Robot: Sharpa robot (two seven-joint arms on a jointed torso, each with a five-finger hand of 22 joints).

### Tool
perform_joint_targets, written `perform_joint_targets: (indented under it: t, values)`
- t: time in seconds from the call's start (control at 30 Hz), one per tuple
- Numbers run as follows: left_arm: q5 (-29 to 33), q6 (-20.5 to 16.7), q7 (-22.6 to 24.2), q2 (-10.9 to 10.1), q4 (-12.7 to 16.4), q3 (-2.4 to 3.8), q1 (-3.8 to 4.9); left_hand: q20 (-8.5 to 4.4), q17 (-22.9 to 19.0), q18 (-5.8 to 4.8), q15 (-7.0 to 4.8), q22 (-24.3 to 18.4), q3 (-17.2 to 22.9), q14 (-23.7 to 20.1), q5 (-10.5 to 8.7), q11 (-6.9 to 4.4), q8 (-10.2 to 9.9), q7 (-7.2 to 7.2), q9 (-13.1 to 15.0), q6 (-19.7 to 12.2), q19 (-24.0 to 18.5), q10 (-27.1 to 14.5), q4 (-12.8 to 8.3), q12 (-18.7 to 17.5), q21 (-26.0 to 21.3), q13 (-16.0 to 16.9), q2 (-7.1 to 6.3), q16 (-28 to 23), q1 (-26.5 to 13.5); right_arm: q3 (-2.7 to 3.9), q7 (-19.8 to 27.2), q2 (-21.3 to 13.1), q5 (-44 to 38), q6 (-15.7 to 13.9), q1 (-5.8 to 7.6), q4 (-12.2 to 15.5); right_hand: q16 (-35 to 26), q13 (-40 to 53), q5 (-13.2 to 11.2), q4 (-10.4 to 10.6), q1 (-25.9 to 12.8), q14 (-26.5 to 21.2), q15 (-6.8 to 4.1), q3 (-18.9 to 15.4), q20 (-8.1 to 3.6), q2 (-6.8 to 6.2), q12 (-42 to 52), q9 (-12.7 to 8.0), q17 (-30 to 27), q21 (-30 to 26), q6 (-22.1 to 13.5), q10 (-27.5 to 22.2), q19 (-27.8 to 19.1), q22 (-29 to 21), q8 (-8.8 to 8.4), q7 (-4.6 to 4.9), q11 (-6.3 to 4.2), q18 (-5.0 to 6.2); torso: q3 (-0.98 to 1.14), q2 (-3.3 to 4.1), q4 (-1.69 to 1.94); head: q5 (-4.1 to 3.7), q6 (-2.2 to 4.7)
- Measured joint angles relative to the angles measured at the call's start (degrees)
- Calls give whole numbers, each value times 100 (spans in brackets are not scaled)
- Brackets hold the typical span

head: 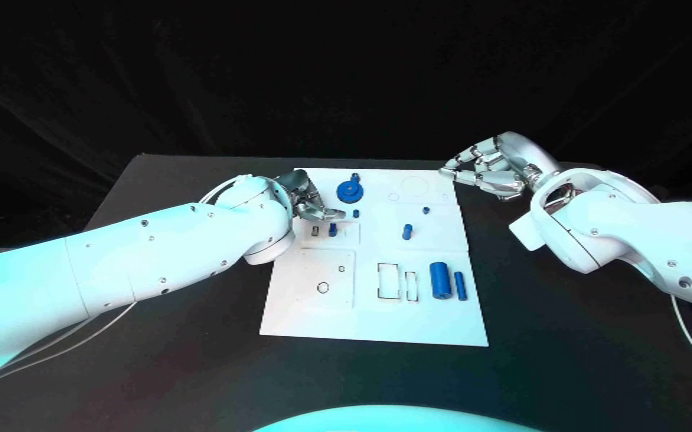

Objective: Assemble the parts on the task board

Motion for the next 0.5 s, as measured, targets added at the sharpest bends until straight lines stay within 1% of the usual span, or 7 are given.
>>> perform_joint_targets:
  t: [0.1, 0.13, 0.17, 0.23, 0.33, 0.47, 0.5]
  values:
    - [77, 43, -10, -30, 0, 26, 114, 0, 0, 0, 0, 0, 0, 0, 0, -1, -38, 2, 0, -2, 0, -47, 0, -65, 0, -99, 10, 0, 10, 0, 0, 3, 0, -3, -4, -9, 0, 0, 0, 0, 0, 0, 0, 0, 0, 0, 0, 0, 0, 0, 0, 0, 0, 0, 0, 0, 0, 0, -1, 0, 0, 8, 16]
    - [109, 66, -10, -37, -19, 32, 169, 0, 0, 0, 0, -24, 21, 0, 0, -4, -71, 44, -2, -45, 0, -145, -21, -209, -36, -249, 87, 0, 87, 0, 0, 4, 0, -4, -5, -11, 0, 0, 0, 0, -1, 0, 0, 0, 0, 1, 0, 0, 0, 0, 0, 0, 0, 0, 0, 0, 0, 0, -1, 0, 0, 12, 24]
    - [159, 105, -10, -39, -68, 38, 249, -3, -1, 0, 0, -104, 75, 0, 0, 5, -107, 67, -10, -95, -3, -242, -75, -365, -90, -413, 160, 0, 237, 0, 0, 5, 0, -5, -7, -12, 0, 0, 0, 0, -17, 0, 0, 0, 0, 17, 0, 0, 0, 0, 0, 0, 0, 0, 0, 0, 0, 0, -1, 0, 0, 15, 32]
    - [236, 169, 1, -40, -165, 48, 362, -26, -1, 1, 0, -295, 196, 0, 0, 33, -172, 88, -41, -191, -73, -390, -124, -606, -207, -659, 239, 0, 494, 0, 0, 7, 0, -6, -8, -14, 0, 0, 0, 0, -22, 0, 0, 0, 0, 22, 0, 0, 0, 0, 0, 0, 0, 0, 0, 0, 0, 0, 0, -1, 0, 21, 42]
    - [425, 328, 51, -20, -440, 58, 569, 31, -1, 0, 77, -595, 311, -6, 0, 118, -329, 194, -147, -339, -197, -601, -67, -946, -403, -1013, 229, 0, 687, 0, 0, 11, 0, -8, -10, -18, 0, 0, 0, 0, -22, 0, 0, 0, 0, 22, 0, 0, -1, 0, 0, 0, 0, -1, 0, 0, 0, 0, 2, -3, 1, 30, 68]
    - [664, 597, 168, 100, -898, 62, 805, 71, -1, 0, 143, -686, 306, 3, 0, 174, -508, 297, -294, -444, -237, -668, -34, -1039, -458, -1138, 172, 0, 672, 0, 0, 27, 0, -9, -10, -23, 0, 1, 0, 0, -22, 0, 0, 0, 0, 22, 0, -1, -1, 0, 0, 0, 0, -1, 0, 0, 0, 0, 0, -1, 0, 31, 108]
    - [707, 665, 196, 138, -992, 64, 838, 71, -1, 0, 143, -690, 289, 3, 0, 174, -546, 311, -331, -458, -237, -668, -17, -1039, -458, -1148, 143, 0, 642, 0, 0, 30, 0, -9, -11, -24, 0, 0, 0, 0, -22, 0, 0, 0, 0, 22, 0, -1, -1, 0, 0, 0, 0, -1, 0, 0, 0, 0, -1, 1, -2, 36, 117]
